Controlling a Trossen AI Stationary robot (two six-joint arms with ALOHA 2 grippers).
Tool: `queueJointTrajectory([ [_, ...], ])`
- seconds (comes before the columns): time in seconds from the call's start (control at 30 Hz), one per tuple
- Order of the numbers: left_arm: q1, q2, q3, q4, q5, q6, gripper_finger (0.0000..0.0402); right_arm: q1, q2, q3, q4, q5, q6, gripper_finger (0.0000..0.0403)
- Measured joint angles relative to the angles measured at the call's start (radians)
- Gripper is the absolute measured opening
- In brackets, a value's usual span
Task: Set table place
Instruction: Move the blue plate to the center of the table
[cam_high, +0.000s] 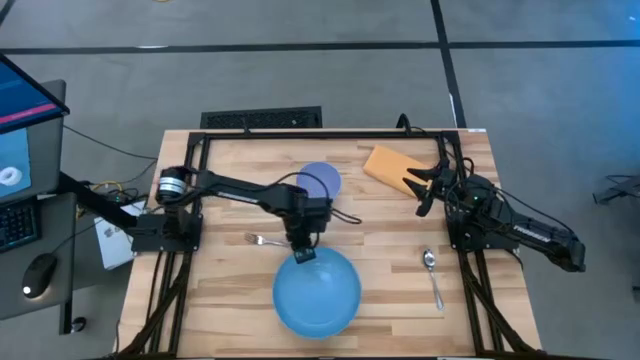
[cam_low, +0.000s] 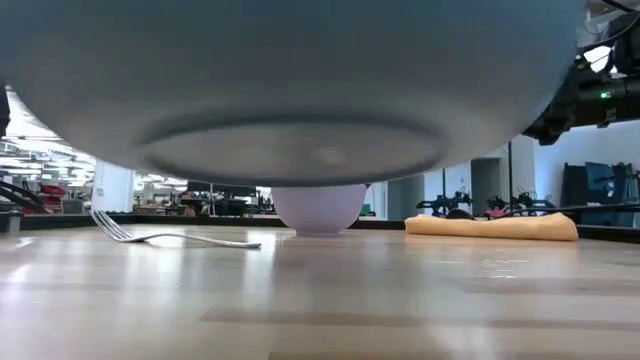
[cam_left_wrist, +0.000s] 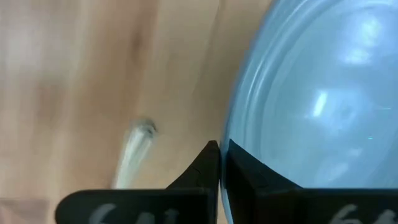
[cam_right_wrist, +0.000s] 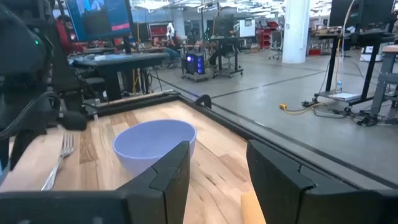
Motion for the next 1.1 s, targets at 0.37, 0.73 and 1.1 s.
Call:
queueJointTrajectory([
  [0.37, -0.007, 0.202, 0.221, -0.146, -0.097, 0.044, 0.0, 0.0, 0.035, 0.0, 0.0, -0.003, 0.0, 0.0185],
  [0.73, -0.018, 0.203, 0.215, -0.106, -0.166, 0.045, 0.0, 0.0, 0.039, 0.0, -0.001, -0.004, 0.0, 0.0185],
  [1.1, -0.027, 0.203, 0.203, -0.093, -0.195, 0.039, 0.0, 0.0, 0.039, 0.0, -0.001, -0.004, 0.0, 0.0185],
])
